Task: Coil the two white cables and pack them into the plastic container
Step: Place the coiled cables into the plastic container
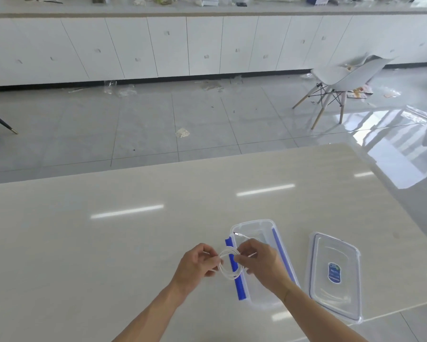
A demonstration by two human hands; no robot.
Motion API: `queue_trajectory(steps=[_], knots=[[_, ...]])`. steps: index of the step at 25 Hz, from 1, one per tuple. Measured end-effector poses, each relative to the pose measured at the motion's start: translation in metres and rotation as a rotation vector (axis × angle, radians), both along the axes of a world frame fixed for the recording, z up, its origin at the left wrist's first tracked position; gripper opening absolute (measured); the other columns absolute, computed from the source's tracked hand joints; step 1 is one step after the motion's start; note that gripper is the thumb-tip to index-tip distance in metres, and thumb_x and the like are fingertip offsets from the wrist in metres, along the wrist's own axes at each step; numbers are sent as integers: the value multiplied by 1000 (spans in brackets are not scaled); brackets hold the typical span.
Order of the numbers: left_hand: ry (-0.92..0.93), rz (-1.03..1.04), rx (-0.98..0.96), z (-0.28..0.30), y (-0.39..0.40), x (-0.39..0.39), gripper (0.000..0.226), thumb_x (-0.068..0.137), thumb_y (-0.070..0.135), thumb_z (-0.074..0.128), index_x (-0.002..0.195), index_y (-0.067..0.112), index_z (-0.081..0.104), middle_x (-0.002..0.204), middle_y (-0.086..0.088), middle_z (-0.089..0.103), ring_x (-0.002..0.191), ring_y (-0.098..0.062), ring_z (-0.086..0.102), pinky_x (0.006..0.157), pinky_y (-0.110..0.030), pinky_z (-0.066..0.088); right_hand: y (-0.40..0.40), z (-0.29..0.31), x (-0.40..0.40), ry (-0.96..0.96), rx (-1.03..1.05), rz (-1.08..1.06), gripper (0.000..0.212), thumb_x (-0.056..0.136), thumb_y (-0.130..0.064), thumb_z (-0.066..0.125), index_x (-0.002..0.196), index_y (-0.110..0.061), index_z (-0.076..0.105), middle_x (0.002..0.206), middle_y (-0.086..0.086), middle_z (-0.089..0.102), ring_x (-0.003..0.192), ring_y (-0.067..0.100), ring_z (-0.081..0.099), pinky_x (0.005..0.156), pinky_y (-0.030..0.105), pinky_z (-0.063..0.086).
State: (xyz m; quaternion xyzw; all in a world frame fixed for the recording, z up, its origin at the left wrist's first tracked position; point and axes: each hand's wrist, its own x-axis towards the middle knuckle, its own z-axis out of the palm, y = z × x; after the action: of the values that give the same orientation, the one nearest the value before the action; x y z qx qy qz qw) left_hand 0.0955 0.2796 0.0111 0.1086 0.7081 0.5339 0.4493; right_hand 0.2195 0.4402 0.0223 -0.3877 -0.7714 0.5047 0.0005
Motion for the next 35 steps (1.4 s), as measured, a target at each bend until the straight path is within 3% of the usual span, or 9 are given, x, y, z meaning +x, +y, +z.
queue_trajectory(steps=[5, 10, 14, 17, 22, 26, 30, 32, 35], knots=[[44, -29, -16, 7, 42, 24, 14, 85, 16, 73, 88, 4, 66, 83, -9, 76, 74, -17, 71, 69, -26, 58, 43, 7, 29, 30, -40, -32, 6, 80, -16, 80, 83, -18, 75, 81, 0, 76, 67, 20, 71, 58, 27, 61], [132, -113, -121, 13, 73, 35, 8, 83, 16, 73, 86, 13, 66, 72, 1, 71, 66, -12, 62, 59, -21, 49, 68, 9, 47, -10, -35, -25, 4, 81, -16, 79, 84, -18, 77, 76, -6, 74, 54, 7, 65, 58, 32, 63], [282, -303, -240, 15, 87, 31, 14, 82, 25, 73, 94, 29, 67, 88, 4, 75, 71, -7, 63, 66, -18, 45, 75, 10, 51, -66, -31, 57, 11, 84, -13, 74, 94, -18, 75, 86, -1, 74, 51, 8, 61, 52, 26, 60], [374, -451, -312, 18, 98, 27, 13, 81, 27, 72, 81, 39, 68, 81, 16, 71, 67, 9, 61, 60, -6, 43, 77, 11, 51, -117, -2, 105, 14, 86, -11, 71, 99, -17, 74, 90, 5, 76, 55, 18, 63, 55, 32, 61], [528, -740, -454, 18, 129, 23, 13, 83, 28, 69, 94, 25, 73, 92, 10, 70, 84, -9, 64, 69, -18, 47, 71, 4, 52, -258, -9, 113, 17, 84, -9, 65, 96, -20, 70, 84, 1, 78, 53, 20, 69, 51, 28, 60], [641, -976, -528, 13, 152, 25, 19, 86, 23, 66, 104, 22, 72, 110, 4, 71, 101, -17, 65, 82, -30, 53, 65, -10, 52, -379, 83, 111, 20, 83, -11, 61, 98, -22, 69, 81, -1, 74, 45, 11, 63, 44, 19, 45], [675, -1177, -574, 3, 162, 29, 20, 86, 15, 63, 104, 13, 71, 112, -3, 71, 98, -22, 65, 75, -32, 49, 56, -18, 48, -515, 213, 212, 28, 84, -7, 53, 105, -17, 69, 96, 6, 70, 72, 24, 65, 58, 27, 47], [679, -1272, -599, -2, 163, 31, 12, 85, 9, 61, 93, 6, 70, 106, -9, 70, 84, -24, 62, 67, -32, 46, 51, -22, 44, -572, 253, 275, 29, 84, -4, 50, 106, -14, 66, 104, 11, 69, 76, 29, 57, 62, 30, 42], [705, -1304, -625, -8, 163, 33, 6, 83, 3, 62, 79, 6, 65, 75, -8, 61, 71, -24, 54, 58, -30, 42, 44, -27, 41, -626, 282, 317, 27, 86, -2, 48, 107, -10, 64, 106, 13, 68, 76, 30, 54, 63, 29, 40]])
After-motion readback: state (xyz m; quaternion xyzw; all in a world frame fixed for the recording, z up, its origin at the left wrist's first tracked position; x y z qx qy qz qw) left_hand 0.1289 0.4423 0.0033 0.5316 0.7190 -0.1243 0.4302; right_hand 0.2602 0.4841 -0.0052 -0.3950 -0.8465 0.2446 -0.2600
